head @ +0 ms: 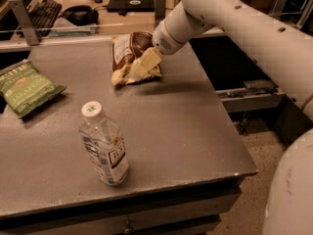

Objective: Move brown chip bag near blue plastic bottle

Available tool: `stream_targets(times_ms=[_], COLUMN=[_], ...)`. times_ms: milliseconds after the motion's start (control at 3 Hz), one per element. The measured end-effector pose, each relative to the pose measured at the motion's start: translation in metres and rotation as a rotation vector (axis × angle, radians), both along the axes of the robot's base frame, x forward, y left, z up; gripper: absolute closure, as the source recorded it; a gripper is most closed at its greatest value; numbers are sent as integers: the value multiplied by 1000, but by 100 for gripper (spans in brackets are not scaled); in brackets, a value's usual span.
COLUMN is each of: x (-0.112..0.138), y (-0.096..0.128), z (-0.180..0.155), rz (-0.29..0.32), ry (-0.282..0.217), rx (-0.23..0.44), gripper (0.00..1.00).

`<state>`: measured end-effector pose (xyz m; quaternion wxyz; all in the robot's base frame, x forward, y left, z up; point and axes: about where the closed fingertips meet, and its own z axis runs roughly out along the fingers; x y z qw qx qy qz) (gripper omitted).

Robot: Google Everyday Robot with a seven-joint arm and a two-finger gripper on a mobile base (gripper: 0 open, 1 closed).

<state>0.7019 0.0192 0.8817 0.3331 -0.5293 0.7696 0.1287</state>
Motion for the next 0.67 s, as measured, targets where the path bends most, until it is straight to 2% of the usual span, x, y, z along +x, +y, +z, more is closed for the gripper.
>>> stream_targets(times_ms=[333,667], x=[5,10], y=[15,19], z=[-12,-10], rz=[-15,-34], ry=[22,-16], rx=[34,26], gripper=[18,49])
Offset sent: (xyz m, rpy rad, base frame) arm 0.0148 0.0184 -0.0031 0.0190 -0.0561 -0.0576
